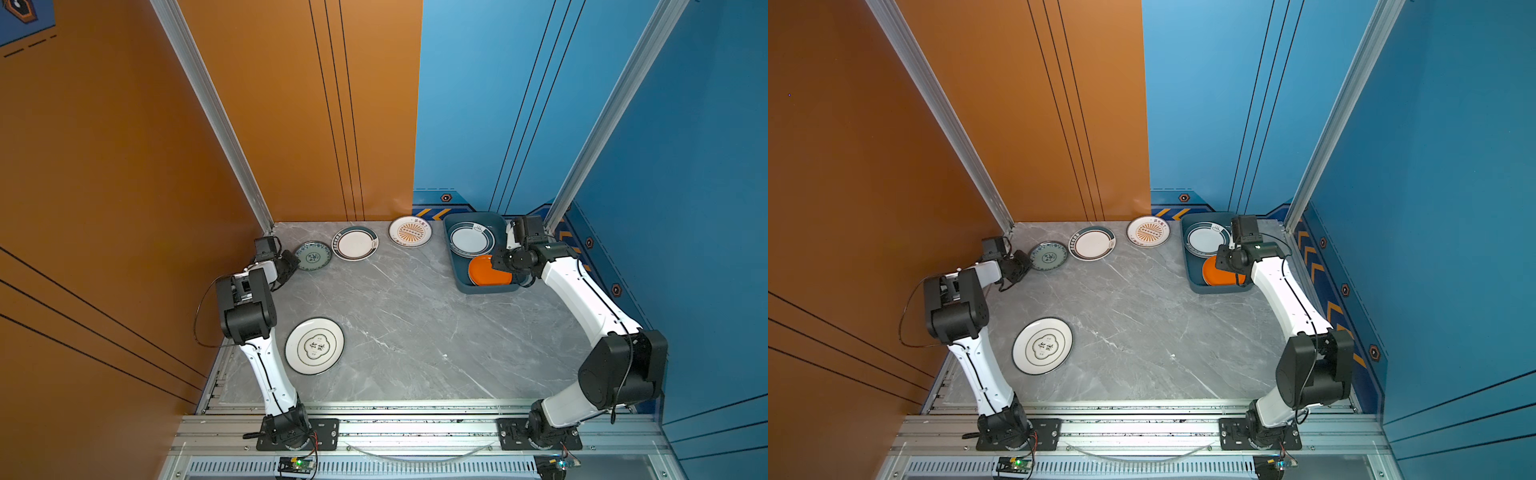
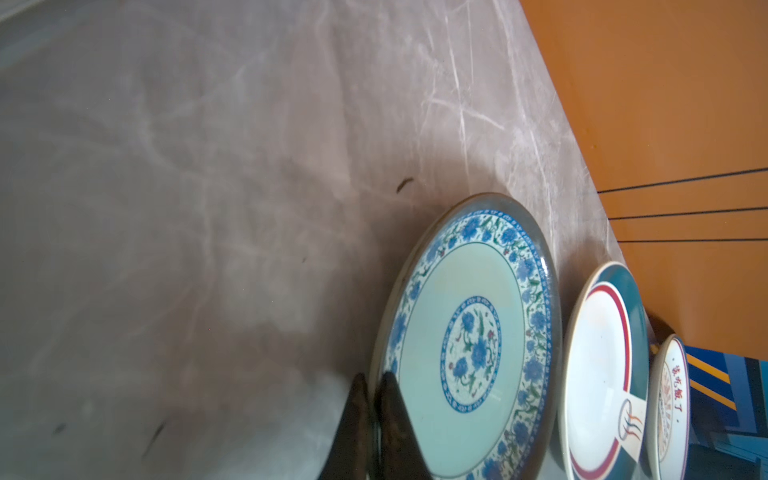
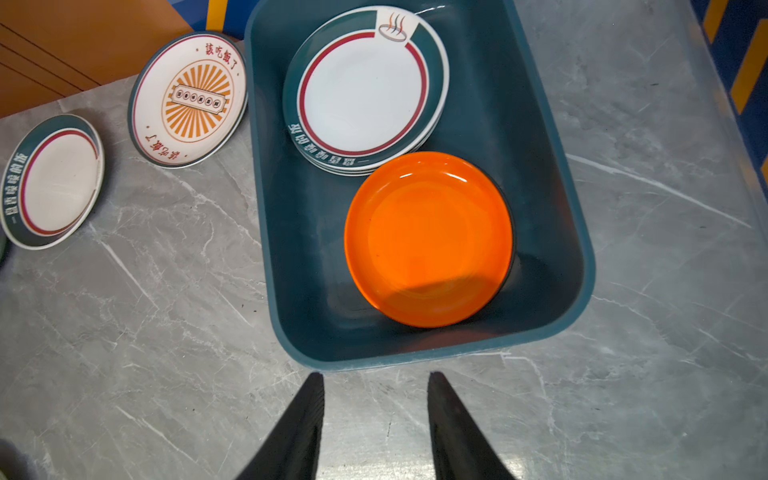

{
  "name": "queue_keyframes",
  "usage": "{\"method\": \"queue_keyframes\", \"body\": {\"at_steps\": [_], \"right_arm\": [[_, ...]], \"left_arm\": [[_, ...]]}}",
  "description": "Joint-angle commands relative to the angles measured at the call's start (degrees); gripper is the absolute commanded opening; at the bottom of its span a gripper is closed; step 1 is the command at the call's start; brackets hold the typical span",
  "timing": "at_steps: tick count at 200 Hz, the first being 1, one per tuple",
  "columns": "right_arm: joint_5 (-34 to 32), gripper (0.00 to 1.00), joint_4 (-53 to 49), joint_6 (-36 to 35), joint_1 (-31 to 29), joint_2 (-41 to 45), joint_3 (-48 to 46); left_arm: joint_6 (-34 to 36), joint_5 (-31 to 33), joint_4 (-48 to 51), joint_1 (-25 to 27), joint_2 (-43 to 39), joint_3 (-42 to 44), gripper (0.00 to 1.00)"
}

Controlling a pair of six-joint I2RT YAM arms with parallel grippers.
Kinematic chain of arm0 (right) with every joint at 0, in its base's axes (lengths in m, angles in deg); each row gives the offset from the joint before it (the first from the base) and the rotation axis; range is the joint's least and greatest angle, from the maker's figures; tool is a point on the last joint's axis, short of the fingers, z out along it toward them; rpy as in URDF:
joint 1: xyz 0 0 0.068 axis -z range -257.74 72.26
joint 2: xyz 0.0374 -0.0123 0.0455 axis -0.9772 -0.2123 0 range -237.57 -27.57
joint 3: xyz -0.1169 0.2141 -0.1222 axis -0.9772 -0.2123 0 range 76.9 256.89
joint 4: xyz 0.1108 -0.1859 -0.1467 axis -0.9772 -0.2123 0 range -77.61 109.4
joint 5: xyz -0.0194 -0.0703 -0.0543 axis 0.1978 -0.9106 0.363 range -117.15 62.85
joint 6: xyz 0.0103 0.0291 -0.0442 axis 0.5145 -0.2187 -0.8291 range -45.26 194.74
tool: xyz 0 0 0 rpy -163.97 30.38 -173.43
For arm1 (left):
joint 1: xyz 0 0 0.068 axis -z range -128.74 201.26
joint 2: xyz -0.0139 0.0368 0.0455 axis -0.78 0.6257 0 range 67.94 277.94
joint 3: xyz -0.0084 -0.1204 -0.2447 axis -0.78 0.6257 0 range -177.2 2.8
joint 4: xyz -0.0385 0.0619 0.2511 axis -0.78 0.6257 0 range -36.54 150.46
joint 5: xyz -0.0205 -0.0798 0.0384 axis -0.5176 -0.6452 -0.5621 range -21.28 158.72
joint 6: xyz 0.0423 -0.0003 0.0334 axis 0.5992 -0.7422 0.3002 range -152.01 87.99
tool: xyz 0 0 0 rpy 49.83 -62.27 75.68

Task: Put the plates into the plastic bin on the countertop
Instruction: 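Grasp and tilt up the blue-floral plate with left gripper while right gripper approaches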

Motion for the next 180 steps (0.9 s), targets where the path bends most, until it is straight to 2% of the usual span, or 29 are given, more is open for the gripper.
{"method": "queue_keyframes", "body": {"at_steps": [1,54,85,107,143,180], "right_arm": [[3.76,0.44,1.22,0.8,-1.71,-1.61,0.02],[12.57,0.44,5.29,4.31,-5.82,-5.59,0.87],[26.12,0.44,16.31,11.13,-7.95,-9.53,-1.14],[31.71,0.45,24.07,15.71,-9.94,-12.52,-1.86],[35.27,0.45,31.83,20.47,-13.37,-16.4,-1.82],[36.72,0.46,37.22,23.76,-15.87,-18.67,-2.31]], "left_arm": [[1.3,0.77,3.63,0.39,-4.9,6.09,0.0],[2.27,-0.17,3.36,3.61,-18.9,17.72,0.0],[2.38,-1.02,2.6,8.09,-27.02,24.66,0.0],[2.17,-1.89,3.55,13.06,-30.99,25.52,0.0],[1.86,0.04,6.4,22.72,-35.26,23.99,0.0],[0.06,0.66,6.33,30.24,-35.44,21.43,0.0]]}}
